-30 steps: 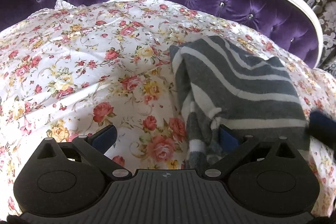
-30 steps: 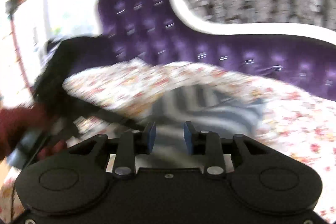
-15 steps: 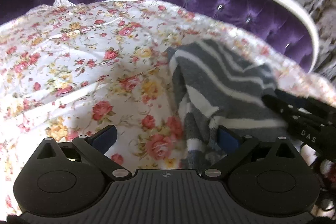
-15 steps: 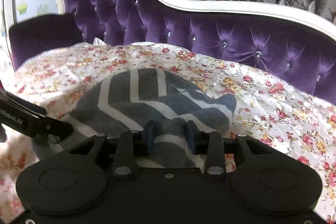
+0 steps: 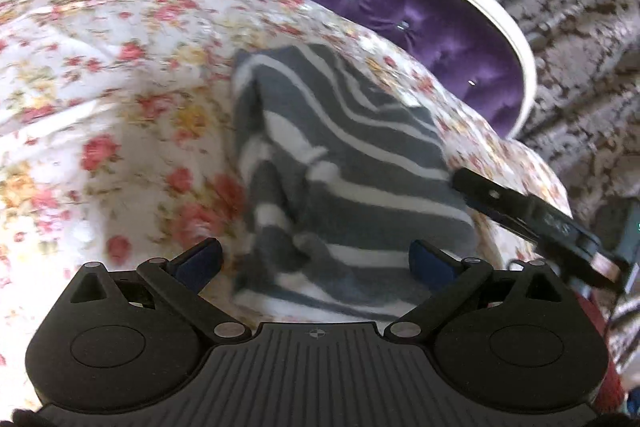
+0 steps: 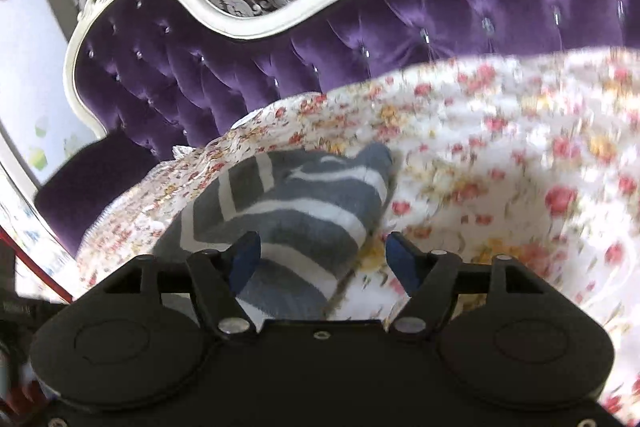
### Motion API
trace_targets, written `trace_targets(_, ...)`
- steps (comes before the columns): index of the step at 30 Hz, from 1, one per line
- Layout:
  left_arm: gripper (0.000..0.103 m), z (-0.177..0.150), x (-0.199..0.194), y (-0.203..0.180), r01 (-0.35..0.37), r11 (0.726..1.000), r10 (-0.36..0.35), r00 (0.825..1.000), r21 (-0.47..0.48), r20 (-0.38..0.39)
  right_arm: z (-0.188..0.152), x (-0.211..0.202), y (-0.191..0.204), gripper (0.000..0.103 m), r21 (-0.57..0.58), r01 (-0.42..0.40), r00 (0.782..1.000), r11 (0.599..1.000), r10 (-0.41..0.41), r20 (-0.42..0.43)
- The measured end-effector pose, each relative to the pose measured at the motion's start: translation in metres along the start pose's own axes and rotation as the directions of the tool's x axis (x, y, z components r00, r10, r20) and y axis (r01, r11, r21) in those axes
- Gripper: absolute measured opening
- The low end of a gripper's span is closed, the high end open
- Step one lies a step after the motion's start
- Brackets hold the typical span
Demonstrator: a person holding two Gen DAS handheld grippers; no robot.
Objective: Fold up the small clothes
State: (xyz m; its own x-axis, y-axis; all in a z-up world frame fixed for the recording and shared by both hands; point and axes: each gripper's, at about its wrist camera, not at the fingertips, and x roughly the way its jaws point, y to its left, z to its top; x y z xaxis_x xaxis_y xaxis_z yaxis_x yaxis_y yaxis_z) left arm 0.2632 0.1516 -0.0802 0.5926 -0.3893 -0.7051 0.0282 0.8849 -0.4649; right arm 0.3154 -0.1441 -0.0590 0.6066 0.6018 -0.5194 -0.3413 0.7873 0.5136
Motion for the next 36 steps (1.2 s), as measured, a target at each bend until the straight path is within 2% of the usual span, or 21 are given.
trace_targets(3,0.100,0.001,0.007,-0.004,0.037,0.999,-0.037,0.999,0.007,-0.010,-0.002,0.009,-0.009,0.075,0.060,-0.041,0.999,0.997,0.043,-0.021)
trace_targets(4,0.086,0.001,0.009,-0.004,0.053,0.999,-0.053,0.999,0.005,-0.012,-0.003,0.012,-0.011,0.075,0.078,-0.059,0.998,0.995,0.061,-0.026)
trace_targets(7,0.056,0.003,0.015,-0.003,0.069,0.998,-0.069,0.998,-0.002,-0.012,-0.003,0.021,-0.015,0.077,0.121,-0.103,0.994,0.987,0.108,-0.034)
trace_targets(8,0.051,0.004,0.015,0.000,0.075,0.997,-0.075,0.997,-0.011,-0.012,-0.004,0.024,-0.014,0.076,0.129,-0.119,0.991,0.984,0.125,-0.038)
trace_targets(9,0.040,0.004,0.016,0.003,0.096,0.995,-0.096,0.995,-0.029,-0.016,-0.003,0.028,-0.012,0.075,0.135,-0.134,0.989,0.982,0.141,-0.044)
trace_targets(10,0.034,0.004,0.016,0.007,0.124,0.991,-0.125,0.992,-0.057,-0.019,-0.003,0.030,-0.010,0.070,0.130,-0.131,0.989,0.983,0.138,-0.051)
trace_targets(11,0.032,0.003,0.016,0.010,0.140,0.987,-0.142,0.990,-0.078,-0.018,-0.002,0.032,-0.006,0.057,0.115,-0.114,0.991,0.987,0.121,-0.059)
trace_targets(12,0.029,0.003,0.014,0.010,0.149,0.985,-0.150,0.989,-0.086,-0.011,-0.001,0.031,-0.002,0.054,0.099,-0.094,0.993,0.991,0.100,-0.059)
trace_targets(14,0.028,0.000,0.008,0.006,0.150,0.985,-0.151,0.989,-0.081,-0.003,0.002,0.024,0.002,0.049,0.107,-0.084,0.994,0.991,0.091,-0.066)
trace_targets(20,0.027,-0.032,-0.026,-0.021,0.189,0.979,-0.190,0.982,-0.072,-0.007,-0.001,-0.023,0.025,0.047,0.084,-0.051,0.989,0.995,0.062,-0.135)
trace_targets(24,0.027,-0.068,-0.066,-0.051,0.190,0.981,-0.191,0.981,-0.041,-0.032,-0.028,-0.067,0.039,0.047,0.070,-0.029,0.981,0.997,0.042,-0.191)
trace_targets(30,0.027,-0.141,-0.124,-0.087,0.185,0.982,-0.188,0.980,-0.043,-0.070,-0.077,-0.124,0.055,0.048,0.031,-0.025,0.966,0.999,0.032,-0.256)
trace_targets(33,0.028,-0.179,-0.128,-0.090,0.142,0.990,-0.144,0.984,-0.021,-0.102,-0.104,-0.140,0.060,0.053,-0.004,-0.006,0.961,1.000,0.005,-0.275)
trace_targets(36,0.033,-0.204,-0.127,-0.087,0.049,0.999,-0.048,0.995,0.012,-0.087,-0.125,-0.152,0.060,0.058,-0.042,0.045,0.971,0.998,-0.054,-0.233)
